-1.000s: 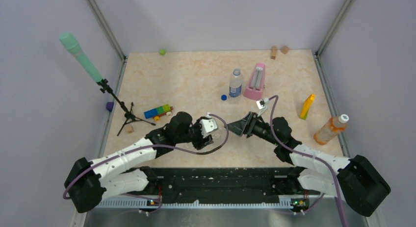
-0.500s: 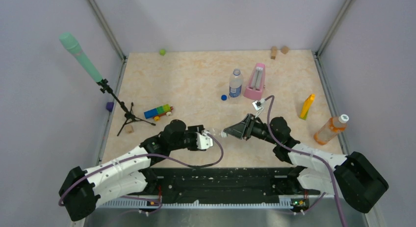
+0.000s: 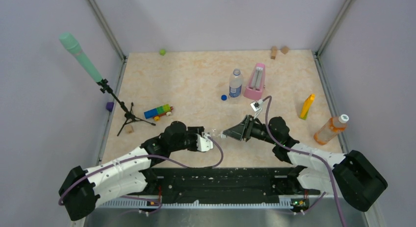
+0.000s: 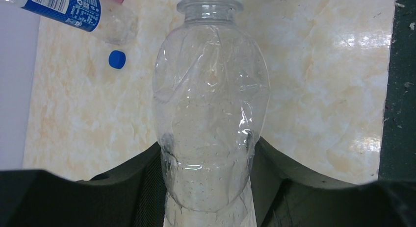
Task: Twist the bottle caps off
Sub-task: Unscrew the bottle cap from the plastic bottle.
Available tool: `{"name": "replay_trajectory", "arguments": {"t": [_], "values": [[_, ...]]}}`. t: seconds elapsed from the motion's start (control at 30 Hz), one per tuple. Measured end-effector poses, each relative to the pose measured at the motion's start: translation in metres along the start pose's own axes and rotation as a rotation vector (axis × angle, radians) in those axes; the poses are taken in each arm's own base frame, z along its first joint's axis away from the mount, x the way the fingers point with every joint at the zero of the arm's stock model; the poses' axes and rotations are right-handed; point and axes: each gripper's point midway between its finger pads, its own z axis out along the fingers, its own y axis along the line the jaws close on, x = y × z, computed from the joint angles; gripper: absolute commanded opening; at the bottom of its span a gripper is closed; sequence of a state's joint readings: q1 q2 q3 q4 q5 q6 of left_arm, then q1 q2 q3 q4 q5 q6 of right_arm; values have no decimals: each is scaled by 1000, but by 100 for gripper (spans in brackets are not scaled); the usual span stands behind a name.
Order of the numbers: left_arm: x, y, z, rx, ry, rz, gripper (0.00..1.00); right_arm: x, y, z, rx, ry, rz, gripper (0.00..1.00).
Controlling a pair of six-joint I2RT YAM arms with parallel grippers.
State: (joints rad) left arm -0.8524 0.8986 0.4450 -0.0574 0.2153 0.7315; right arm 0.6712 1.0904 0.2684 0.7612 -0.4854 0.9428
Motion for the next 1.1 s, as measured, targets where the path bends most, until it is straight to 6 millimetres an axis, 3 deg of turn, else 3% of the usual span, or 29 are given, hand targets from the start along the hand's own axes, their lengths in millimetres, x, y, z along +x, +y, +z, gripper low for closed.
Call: {"name": "replay_trajectory", "arguments": {"t": [0.27,0.47,0.63,0.73,0.87,0.93,1.03,1.1], "values": [[-4,8,-3,-43,-14,10,0,10,-12,2,30,41,27,46],[-4,8,-3,-48,-20,12,0,11,-8,4,1,49,21,40],[-5,8,-3,-47,-21,15,0,10,-4,7,-32,47,21,40],[-5,8,-3,-45,-23,15,0,10,-4,8,-39,46,25,31],[-5,8,-3,-46,-24,15,0,9,-3,9,-45,44,23,30],[-5,8,-3,-45,-23,15,0,9,-3,9,-45,44,23,25],[-5,8,-3,-45,-23,15,0,9,-3,9,-44,44,21,39],[-5,8,-3,-45,-24,16,0,10,-4,8,-44,44,21,42]]}}
